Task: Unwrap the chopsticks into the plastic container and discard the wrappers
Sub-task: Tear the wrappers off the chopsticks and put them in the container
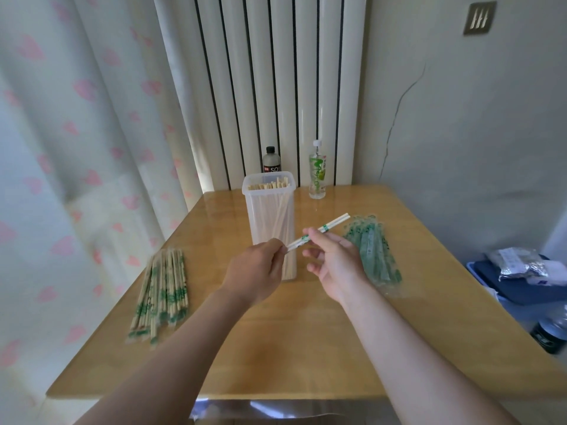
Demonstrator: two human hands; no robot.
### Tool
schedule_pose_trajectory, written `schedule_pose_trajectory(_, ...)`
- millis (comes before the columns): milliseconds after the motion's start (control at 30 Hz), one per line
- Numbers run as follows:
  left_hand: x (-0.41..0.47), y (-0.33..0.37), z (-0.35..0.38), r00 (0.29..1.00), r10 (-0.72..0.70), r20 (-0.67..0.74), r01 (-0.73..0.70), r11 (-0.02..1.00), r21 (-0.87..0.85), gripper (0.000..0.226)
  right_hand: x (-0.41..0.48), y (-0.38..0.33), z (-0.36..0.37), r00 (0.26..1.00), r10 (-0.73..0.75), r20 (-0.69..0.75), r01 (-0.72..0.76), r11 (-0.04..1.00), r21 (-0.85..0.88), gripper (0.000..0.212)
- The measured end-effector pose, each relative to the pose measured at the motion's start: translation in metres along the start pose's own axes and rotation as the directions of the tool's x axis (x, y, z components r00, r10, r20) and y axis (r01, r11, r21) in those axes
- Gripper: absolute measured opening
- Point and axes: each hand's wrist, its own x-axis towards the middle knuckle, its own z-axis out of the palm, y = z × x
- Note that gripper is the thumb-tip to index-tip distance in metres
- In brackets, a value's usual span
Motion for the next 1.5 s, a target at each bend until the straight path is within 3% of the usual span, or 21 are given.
schedule_pose_trajectory(300,-0.008,-0.006,-0.006,1.0,-0.019,-0.004,0.019,0.994,0.106,0.038,0.002,-0.003,-0.005,0.998,-0.008,-0.057,0.01,0.999,0.037,0.018)
schedule_pose_trajectory(467,-0.015,-0.018,-0.012,1.0,-0.004,0.009,0.003,0.981,0.196,0.053,0.005,-0.012,-0.013,0.997,-0.021,-0.075,0.026,0.997,0.068,0.025)
schedule_pose_trajectory(633,-0.014,-0.036,-0.022,0.999,0.022,-0.028,-0.015,0.971,0.239,0.051,0.005,-0.023,-0.021,0.994,-0.033,-0.103,0.042,0.996,0.083,0.037)
schedule_pose_trajectory(700,-0.014,-0.045,-0.034,0.996,0.002,-0.085,0.021,0.962,0.273,0.044,0.005,-0.026,-0.027,0.99,-0.036,-0.134,0.053,0.991,0.122,0.04)
schedule_pose_trajectory(767,-0.012,-0.052,-0.049,0.979,-0.12,-0.162,0.162,0.948,0.273,0.035,0.007,-0.029,-0.036,0.983,-0.05,-0.177,0.079,0.984,0.162,0.041)
schedule_pose_trajectory(867,-0.005,-0.056,-0.07,0.866,-0.425,-0.263,0.453,0.89,0.053,0.035,0.01,-0.029,-0.045,0.973,-0.071,-0.22,0.11,0.979,0.169,0.041)
schedule_pose_trajectory(933,0.001,-0.053,-0.081,0.791,-0.527,-0.312,0.507,0.849,-0.148,0.038,0.009,-0.027,-0.043,0.97,-0.086,-0.229,0.122,0.981,0.148,0.039)
schedule_pose_trajectory(1000,0.008,-0.044,-0.086,0.761,-0.556,-0.335,0.494,0.83,-0.257,0.04,0.007,-0.026,-0.038,0.969,-0.094,-0.227,0.124,0.985,0.122,0.036)
schedule_pose_trajectory(1367,0.038,0.007,-0.085,0.828,-0.504,-0.247,0.383,0.829,-0.408,0.04,0.0,-0.059,0.016,0.969,-0.238,-0.066,0.24,0.971,0.018,0.035)
schedule_pose_trajectory(1500,0.053,0.012,-0.096,0.811,-0.539,-0.228,0.4,0.794,-0.457,0.023,0.004,-0.102,0.047,0.934,-0.354,-0.04,0.355,0.934,0.025,0.034)
